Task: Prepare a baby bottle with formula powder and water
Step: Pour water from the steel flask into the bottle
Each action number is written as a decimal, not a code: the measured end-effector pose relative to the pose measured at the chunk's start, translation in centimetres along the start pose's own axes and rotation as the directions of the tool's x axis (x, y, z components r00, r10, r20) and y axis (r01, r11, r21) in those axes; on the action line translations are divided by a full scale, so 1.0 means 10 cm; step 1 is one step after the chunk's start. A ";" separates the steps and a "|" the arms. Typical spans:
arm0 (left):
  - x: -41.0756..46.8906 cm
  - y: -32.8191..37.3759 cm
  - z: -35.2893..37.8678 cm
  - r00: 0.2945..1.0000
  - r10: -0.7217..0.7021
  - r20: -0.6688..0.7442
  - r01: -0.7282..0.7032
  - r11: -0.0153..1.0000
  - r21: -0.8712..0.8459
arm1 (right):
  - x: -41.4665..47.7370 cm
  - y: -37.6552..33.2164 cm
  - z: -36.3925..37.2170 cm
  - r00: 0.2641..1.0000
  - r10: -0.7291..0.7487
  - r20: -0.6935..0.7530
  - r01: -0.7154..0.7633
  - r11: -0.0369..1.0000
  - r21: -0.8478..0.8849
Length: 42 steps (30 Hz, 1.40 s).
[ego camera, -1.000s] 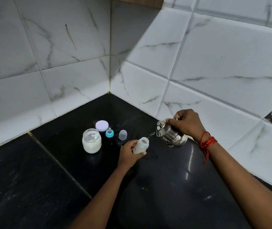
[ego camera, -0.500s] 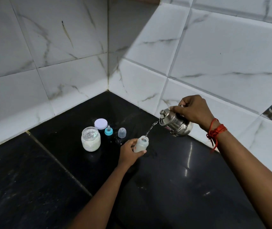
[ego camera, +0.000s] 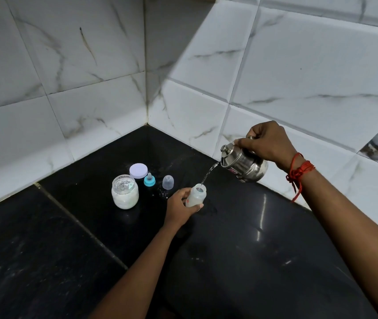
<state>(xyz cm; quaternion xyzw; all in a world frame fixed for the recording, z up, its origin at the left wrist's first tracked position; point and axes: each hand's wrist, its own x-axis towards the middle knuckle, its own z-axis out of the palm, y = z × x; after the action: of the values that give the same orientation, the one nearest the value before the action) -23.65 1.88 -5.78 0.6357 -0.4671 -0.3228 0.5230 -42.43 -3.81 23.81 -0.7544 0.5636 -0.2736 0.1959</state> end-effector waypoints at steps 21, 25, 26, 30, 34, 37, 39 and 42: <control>-0.08 0.08 -0.01 1.000 0.011 -0.010 -0.011 1.000 -0.011 | -0.05 -0.07 -0.07 1.000 -0.017 0.013 0.018 1.000 -0.019; -0.11 0.08 0.00 1.000 0.022 -0.017 -0.022 1.000 -0.007 | -0.07 -0.07 -0.09 1.000 -0.027 0.011 0.027 0.999 -0.025; -0.12 0.08 0.00 1.000 0.023 -0.018 -0.023 1.000 -0.009 | -0.08 -0.08 -0.10 1.000 -0.030 0.009 0.030 0.999 -0.024; -0.14 0.14 0.02 0.999 0.033 -0.018 -0.034 0.999 -0.015 | -0.10 -0.07 -0.11 0.999 -0.033 0.008 0.033 0.999 -0.025; -0.15 0.18 0.01 0.998 0.054 -0.012 -0.053 0.999 0.007 | -0.12 -0.07 -0.12 0.999 -0.038 0.007 0.038 0.999 -0.026; -0.15 0.19 0.01 0.998 0.056 -0.026 -0.056 0.998 0.006 | -0.12 -0.07 -0.14 0.999 -0.040 0.006 0.040 0.999 -0.027; -0.16 0.22 0.01 0.998 0.062 -0.030 -0.062 0.998 -0.003 | -0.13 -0.07 -0.15 0.999 -0.043 0.002 0.043 0.999 -0.026; -0.18 0.23 0.02 0.996 0.079 -0.034 -0.079 0.997 -0.007 | -0.15 -0.05 -0.16 0.999 -0.044 0.004 0.044 0.999 -0.020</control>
<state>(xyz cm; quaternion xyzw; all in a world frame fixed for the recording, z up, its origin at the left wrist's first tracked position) -25.08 3.41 -3.72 0.6200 -0.4817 -0.2930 0.5456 -43.37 -2.23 25.06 -0.7691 0.5492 -0.2707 0.1831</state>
